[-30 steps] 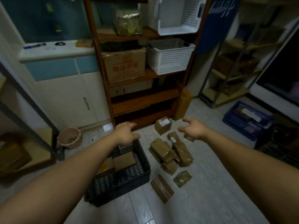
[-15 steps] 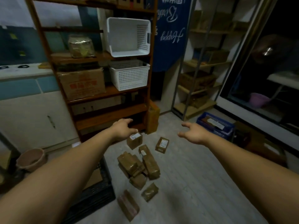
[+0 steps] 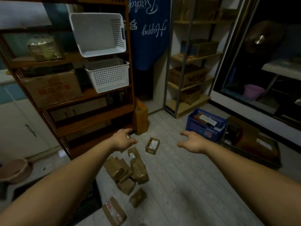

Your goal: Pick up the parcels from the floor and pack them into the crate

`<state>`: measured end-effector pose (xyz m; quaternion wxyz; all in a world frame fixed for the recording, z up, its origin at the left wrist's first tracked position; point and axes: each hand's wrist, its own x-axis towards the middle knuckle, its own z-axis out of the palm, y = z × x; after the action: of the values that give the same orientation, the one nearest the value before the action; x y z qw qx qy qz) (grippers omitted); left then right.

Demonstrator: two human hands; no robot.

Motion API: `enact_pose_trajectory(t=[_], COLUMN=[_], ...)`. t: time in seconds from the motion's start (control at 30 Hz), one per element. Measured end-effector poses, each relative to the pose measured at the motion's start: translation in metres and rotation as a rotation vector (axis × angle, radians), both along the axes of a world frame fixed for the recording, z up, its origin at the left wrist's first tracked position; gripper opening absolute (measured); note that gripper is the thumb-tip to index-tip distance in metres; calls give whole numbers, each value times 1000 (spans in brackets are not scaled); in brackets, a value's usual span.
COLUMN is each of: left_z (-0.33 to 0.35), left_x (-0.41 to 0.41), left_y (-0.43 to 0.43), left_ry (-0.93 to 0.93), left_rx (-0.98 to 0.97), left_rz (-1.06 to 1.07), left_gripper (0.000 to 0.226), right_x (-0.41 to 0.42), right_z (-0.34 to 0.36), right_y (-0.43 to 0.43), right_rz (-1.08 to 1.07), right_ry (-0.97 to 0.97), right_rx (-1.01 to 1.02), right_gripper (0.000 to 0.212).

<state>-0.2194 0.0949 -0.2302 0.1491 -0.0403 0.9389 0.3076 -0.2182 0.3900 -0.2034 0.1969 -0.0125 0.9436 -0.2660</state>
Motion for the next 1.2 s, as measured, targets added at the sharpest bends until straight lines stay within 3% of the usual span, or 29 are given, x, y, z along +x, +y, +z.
enact_pose_trajectory(t=[0.33, 0.6, 0.7, 0.8, 0.97, 1.2], left_z=[-53, -102, -132, -157, -225, -384], left_x=[-138, -183, -193, -198, -205, -226], left_y=[9, -8, -15, -15, -1, -1], left_ry=[-148, -251, -303, -314, -422, -559], left_rx=[131, 192, 58, -20, 2, 229], left_rz=[81, 225, 257, 278, 392, 549], left_gripper=[67, 63, 66, 48, 44, 46], right_x=[-146, -245, -282, -318, -368, -395], right_z=[-16, -73, -115, -164, -259, -421], right_y=[18, -5, -27, -47, -75, -109], right_rz=[35, 125, 200, 356, 533, 459], right_ry=[-79, -209, -264, -336, -452, -579], right_rx=[81, 83, 56, 62, 121, 51], right_gripper=[72, 73, 73, 69, 73, 71])
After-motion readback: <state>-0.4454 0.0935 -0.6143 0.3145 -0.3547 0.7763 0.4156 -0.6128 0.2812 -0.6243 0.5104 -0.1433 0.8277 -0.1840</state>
